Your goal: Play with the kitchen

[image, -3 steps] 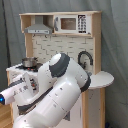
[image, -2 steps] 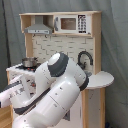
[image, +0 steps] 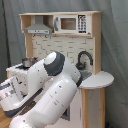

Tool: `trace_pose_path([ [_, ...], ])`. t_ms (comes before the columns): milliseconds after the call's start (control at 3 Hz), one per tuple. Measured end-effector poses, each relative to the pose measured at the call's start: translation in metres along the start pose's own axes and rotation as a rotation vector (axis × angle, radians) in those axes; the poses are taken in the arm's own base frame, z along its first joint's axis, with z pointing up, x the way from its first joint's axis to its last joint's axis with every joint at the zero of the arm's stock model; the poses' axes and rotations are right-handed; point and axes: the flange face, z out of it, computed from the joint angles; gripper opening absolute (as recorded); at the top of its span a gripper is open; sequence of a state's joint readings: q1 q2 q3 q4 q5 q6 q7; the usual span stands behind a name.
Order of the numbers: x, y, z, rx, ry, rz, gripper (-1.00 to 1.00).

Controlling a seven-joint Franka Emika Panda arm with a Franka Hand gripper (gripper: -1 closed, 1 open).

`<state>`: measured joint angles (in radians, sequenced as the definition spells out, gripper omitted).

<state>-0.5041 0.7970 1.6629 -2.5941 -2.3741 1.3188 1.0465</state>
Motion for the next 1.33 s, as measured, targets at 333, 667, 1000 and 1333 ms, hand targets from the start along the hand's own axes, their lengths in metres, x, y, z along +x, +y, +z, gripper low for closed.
trace_pose_path([
  [333, -0.039, 0.003, 0.023, -0.029, -0.126, -0.034, 1.0],
  [667, -0.029, 0.027, 0.042, -0.049, -0.135, -0.02, 1.0],
  [1000, -0.029, 0.023, 0.061, -0.008, -0.133, -0.015, 1.0],
  [1333, -0.016, 0.028, 0.073, -0.002, -0.105, -0.024, 1.0],
])
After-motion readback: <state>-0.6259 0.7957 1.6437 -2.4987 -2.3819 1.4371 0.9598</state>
